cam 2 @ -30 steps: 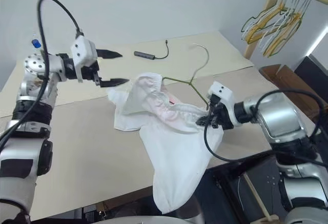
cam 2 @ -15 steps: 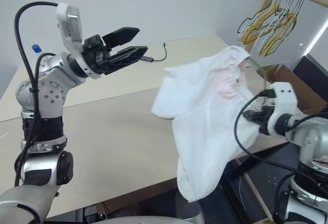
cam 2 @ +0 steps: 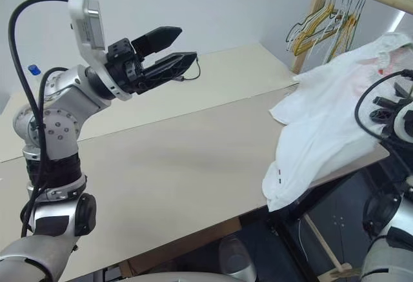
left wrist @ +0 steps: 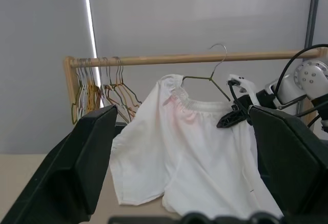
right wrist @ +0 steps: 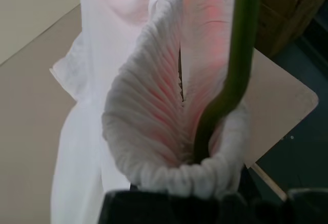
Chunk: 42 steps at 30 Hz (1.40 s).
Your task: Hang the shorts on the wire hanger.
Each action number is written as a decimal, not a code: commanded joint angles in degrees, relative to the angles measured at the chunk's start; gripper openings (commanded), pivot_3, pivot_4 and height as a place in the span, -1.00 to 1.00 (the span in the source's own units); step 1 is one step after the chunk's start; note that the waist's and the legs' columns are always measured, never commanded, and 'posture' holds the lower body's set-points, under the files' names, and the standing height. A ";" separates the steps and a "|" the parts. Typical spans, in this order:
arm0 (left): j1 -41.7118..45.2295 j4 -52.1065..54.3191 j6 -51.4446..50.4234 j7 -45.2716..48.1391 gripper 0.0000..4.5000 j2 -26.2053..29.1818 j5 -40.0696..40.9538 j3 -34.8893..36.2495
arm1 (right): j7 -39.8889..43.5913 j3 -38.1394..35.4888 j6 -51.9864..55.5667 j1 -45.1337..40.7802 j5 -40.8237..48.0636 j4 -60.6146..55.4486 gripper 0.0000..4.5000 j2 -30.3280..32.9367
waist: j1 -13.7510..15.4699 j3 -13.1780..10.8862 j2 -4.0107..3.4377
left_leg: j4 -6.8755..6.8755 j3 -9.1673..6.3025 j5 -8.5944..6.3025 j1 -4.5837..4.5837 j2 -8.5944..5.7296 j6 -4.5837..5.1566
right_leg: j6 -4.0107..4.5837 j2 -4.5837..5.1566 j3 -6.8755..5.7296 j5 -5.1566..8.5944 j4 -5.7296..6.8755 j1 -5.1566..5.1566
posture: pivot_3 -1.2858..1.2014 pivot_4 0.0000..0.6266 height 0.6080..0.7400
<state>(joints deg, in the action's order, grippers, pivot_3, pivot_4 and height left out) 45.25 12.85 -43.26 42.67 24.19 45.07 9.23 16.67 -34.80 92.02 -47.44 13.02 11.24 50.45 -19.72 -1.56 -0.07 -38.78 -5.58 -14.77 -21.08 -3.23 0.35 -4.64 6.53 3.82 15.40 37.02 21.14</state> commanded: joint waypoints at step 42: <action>-1.94 2.69 5.05 0.78 1.00 2.11 -0.27 -1.05 | -8.79 0.09 -24.69 -5.65 -1.81 32.85 0.63 10.23 | -0.32 -0.20 0.20 | 0.38 0.92 -0.18 0.82 0.07 0.06 | -0.68 -0.11 0.11 0.28 -1.06 -1.30 | -0.22 -1.00 1.00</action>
<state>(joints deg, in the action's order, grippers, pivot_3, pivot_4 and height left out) 42.78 13.90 -39.02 43.46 25.55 44.19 7.30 6.94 -35.71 69.20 -52.79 10.42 48.63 60.25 -20.04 -1.76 0.13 -38.41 -4.66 -14.95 -20.25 -3.15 0.41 -5.34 6.42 3.94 15.68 35.95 19.85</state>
